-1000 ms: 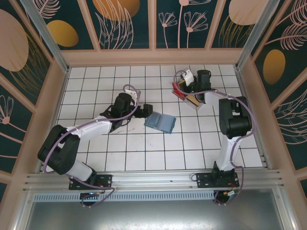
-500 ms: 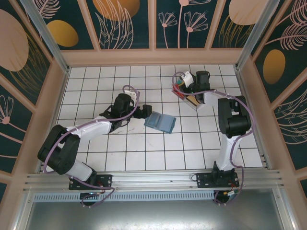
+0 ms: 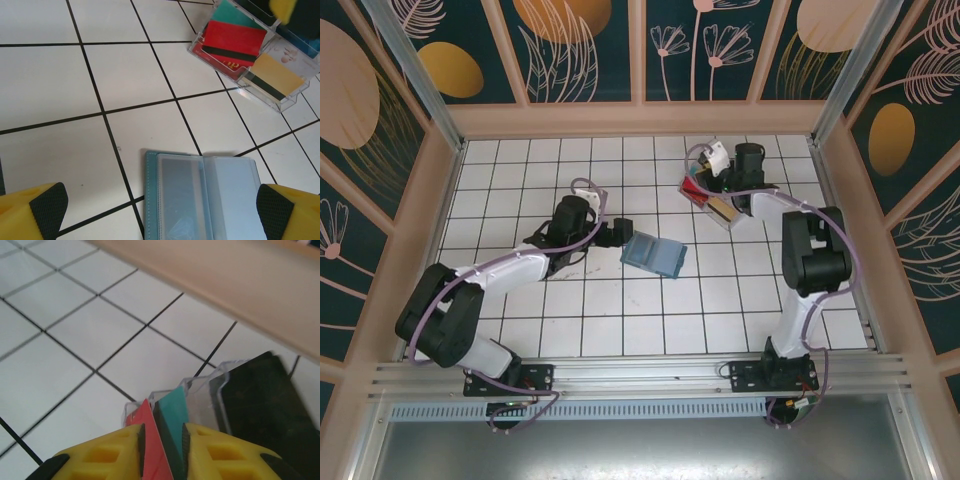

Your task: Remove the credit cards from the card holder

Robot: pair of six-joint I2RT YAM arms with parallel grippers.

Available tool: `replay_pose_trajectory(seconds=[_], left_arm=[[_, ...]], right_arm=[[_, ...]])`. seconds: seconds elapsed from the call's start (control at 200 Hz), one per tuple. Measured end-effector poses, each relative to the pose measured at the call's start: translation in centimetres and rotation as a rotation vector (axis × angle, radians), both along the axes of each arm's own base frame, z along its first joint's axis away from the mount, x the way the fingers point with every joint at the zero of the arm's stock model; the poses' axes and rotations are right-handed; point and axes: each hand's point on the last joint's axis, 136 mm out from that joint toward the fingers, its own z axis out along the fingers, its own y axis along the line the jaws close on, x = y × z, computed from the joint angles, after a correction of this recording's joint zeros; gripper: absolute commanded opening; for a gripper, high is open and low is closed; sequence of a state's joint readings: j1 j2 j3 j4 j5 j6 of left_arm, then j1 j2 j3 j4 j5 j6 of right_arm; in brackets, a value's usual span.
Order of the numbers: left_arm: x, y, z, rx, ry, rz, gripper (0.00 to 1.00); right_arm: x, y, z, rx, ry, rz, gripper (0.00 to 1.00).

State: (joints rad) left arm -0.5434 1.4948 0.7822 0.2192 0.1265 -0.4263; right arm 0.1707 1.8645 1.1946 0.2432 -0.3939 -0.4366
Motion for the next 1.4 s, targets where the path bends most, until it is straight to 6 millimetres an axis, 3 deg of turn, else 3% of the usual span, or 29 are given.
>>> replay_pose_trajectory(seconds=[0.155,0.26,0.35,0.475,0.646,0.876,1.251,1.401], left_arm=[[0.1,0.3,0.2,-0.012,0.003,0.012,0.99],[0.1,0.3,0.2,-0.014,0.005,0.015,0.99],[0.0,0.2,0.2,-0.018,0.008,0.014,0.99],[0.0,0.2,0.2,-0.02,0.01,0.013,0.99],[0.0,0.2,0.1,-0.022,0.015,0.012,0.99],[-0.2,0.1,0.1,-0.024,0.02,0.005,0.99],[-0.2,0.1,0.1,-0.025,0.021,0.003,0.99],[-0.2,0.1,0.1,-0.025,0.022,0.003,0.99]], right_arm=[[-0.7,-0.2,4.4,0.114,-0.008,-0.058,0.35],[-1.4,-0.5,5.3,0.186,0.057,-0.114,0.36],[-2.0,-0.9,4.3,0.229,0.153,-0.173,0.38],[-3.2,-1.2,1.5,0.239,0.333,-0.227,0.39],[-1.8,-2.0,-0.2,0.23,0.467,-0.266,0.4],[0.2,-2.8,-1.7,0.203,0.557,-0.288,0.36],[-0.4,-2.8,-4.1,0.137,0.653,-0.27,0.33],[-0.2,-2.5,-4.3,0.118,0.652,-0.254,0.27]])
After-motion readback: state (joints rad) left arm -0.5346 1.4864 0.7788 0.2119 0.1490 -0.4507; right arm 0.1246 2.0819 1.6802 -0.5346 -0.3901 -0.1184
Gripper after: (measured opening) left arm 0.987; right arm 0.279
